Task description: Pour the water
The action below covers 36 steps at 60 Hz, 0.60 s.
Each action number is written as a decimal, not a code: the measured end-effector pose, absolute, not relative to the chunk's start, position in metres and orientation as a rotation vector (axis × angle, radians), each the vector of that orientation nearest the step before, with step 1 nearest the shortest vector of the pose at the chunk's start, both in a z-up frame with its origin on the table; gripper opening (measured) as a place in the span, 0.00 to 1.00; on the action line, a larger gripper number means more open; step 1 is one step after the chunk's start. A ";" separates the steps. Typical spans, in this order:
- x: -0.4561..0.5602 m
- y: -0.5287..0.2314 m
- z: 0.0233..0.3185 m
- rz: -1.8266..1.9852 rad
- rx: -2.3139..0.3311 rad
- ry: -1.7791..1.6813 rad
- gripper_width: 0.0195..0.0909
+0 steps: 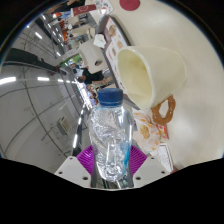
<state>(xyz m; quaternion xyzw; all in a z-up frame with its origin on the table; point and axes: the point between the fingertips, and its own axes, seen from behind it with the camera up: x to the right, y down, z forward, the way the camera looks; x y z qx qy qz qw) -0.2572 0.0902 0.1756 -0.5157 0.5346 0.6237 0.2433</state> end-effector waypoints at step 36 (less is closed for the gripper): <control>-0.098 0.098 0.275 0.588 -1.797 0.350 0.30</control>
